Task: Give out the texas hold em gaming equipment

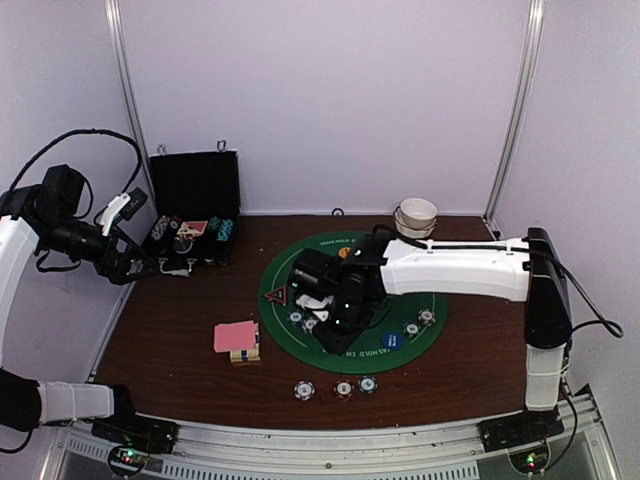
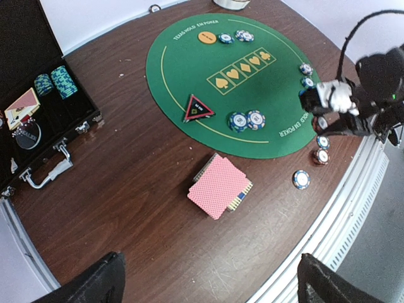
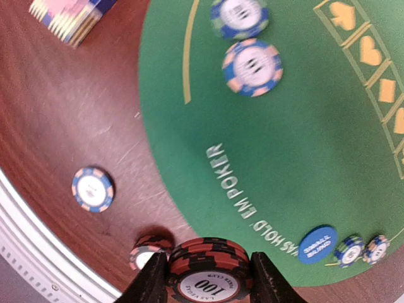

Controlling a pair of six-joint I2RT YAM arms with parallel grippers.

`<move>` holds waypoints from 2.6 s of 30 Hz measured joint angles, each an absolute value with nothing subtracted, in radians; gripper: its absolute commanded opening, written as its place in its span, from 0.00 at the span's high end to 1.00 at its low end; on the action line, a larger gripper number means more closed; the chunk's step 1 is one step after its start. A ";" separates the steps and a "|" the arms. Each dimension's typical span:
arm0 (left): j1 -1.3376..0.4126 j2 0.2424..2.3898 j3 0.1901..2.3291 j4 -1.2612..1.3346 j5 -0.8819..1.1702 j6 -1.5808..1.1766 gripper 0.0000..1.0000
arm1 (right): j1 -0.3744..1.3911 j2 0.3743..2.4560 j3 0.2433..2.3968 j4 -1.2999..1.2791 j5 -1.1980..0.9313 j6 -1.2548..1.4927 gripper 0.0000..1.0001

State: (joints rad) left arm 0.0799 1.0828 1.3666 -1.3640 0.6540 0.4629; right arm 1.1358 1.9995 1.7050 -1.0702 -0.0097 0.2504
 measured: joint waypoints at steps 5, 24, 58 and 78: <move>0.080 1.083 1.367 -1.364 0.659 0.463 0.02 | 0.976 2.045 1.884 -1.069 0.024 0.250 0.76; 0.080 1.084 1.367 -1.364 0.667 0.466 0.02 | 0.706 2.533 2.367 -1.042 0.093 0.265 0.76; 0.080 1.073 1.355 -1.363 0.665 0.475 0.02 | 0.708 2.495 2.241 -0.930 0.123 0.291 0.40; 0.080 1.061 1.355 -1.363 0.662 0.474 0.02 | 1.176 1.888 1.402 -0.833 -0.017 0.323 0.20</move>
